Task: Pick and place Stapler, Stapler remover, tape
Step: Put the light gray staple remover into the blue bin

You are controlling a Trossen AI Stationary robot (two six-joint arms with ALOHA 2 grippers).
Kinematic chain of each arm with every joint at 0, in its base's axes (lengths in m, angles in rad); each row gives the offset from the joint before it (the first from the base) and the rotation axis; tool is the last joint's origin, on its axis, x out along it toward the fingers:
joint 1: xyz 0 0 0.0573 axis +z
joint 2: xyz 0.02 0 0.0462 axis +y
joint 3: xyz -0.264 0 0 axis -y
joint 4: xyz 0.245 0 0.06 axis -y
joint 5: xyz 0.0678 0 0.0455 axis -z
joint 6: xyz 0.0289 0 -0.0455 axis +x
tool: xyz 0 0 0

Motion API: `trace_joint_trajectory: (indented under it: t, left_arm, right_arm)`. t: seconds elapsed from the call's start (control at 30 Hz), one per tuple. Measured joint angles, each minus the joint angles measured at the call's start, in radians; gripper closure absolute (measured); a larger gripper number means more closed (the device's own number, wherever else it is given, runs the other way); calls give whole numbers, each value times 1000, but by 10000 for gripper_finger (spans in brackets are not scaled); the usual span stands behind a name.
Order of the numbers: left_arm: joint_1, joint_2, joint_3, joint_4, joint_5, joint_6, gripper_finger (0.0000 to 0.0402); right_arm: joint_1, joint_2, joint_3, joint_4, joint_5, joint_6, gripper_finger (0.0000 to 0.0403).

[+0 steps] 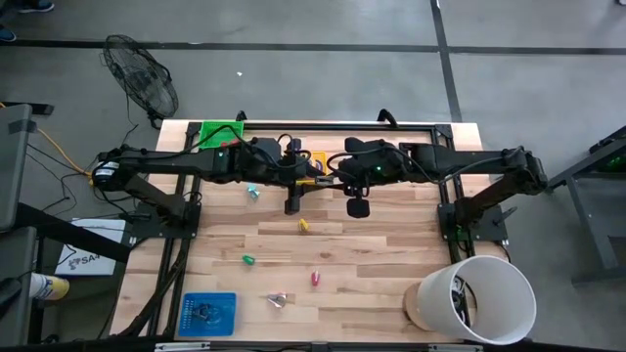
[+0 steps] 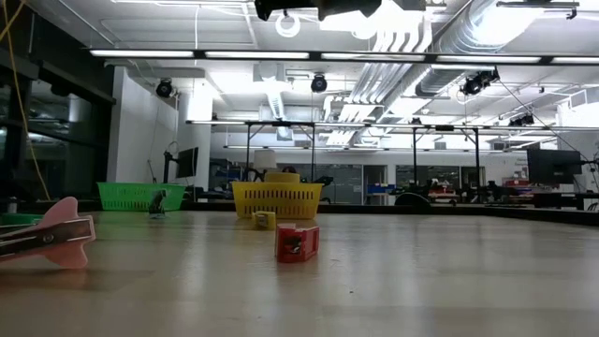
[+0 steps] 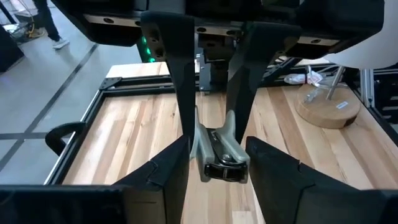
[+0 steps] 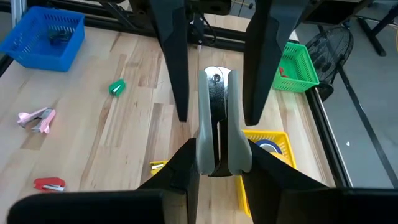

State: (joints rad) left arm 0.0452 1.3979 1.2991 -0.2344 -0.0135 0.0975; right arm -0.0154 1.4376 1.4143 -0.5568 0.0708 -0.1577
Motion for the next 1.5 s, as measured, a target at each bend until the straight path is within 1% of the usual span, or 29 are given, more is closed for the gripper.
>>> trace_joint_trajectory:
  t: [0.1,0.27,0.6,0.63,0.67,0.83,0.9,0.97,1.07,1.2,1.37,1.5]
  left_arm:
    - [0,0,0,0,0,-2,266]
    - [0,0,0,0,-8,-10,316]
    - [0,0,0,0,-7,-17,320]
    - [0,0,0,0,-5,-20,320]
    - [0,0,0,-1,-2,-24,320]
    - [0,0,0,-27,-1,-38,320]
    - [0,0,0,-49,-30,-41,320]
    - [0,0,0,-90,-65,-53,320]
    - [0,0,0,-153,-106,-86,320]
    - [0,0,0,-278,-107,-182,320]
    - [-25,0,0,-495,-28,-337,320]
    - [-82,0,0,-680,51,-416,320]
  right_arm:
    - [0,0,0,0,0,0,320]
    - [0,0,-1,-1,-4,10,320]
    - [0,0,-2,-1,-3,20,320]
    - [0,0,-2,-1,-3,31,314]
    - [0,0,-2,-1,-2,42,298]
    - [0,1,-2,-6,5,72,181]
    - [0,1,-2,-18,5,84,145]
    - [0,-2,-2,-45,5,100,119]
    - [0,-12,-2,-100,3,113,101]
    - [0,-28,-2,-173,38,115,98]
    - [-1,-35,-2,-251,107,111,97]
    - [-19,-36,-2,-286,121,106,97]
